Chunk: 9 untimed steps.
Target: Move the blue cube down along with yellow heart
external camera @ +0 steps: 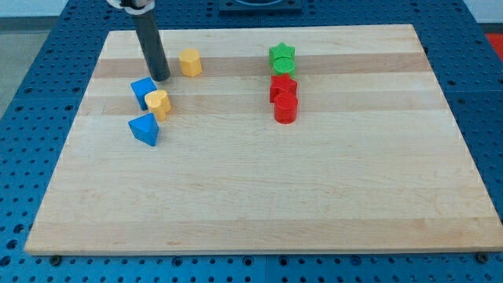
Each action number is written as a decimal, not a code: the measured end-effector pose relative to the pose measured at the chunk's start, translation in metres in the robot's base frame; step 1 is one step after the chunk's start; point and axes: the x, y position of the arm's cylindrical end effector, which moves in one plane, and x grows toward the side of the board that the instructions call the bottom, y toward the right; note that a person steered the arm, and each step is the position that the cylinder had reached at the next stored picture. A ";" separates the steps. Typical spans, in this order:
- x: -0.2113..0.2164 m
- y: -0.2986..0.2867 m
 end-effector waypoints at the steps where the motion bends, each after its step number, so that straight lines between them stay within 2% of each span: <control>1: 0.000 -0.019; 3: 0.006 -0.039; 5: 0.026 -0.039; 9: 0.031 -0.021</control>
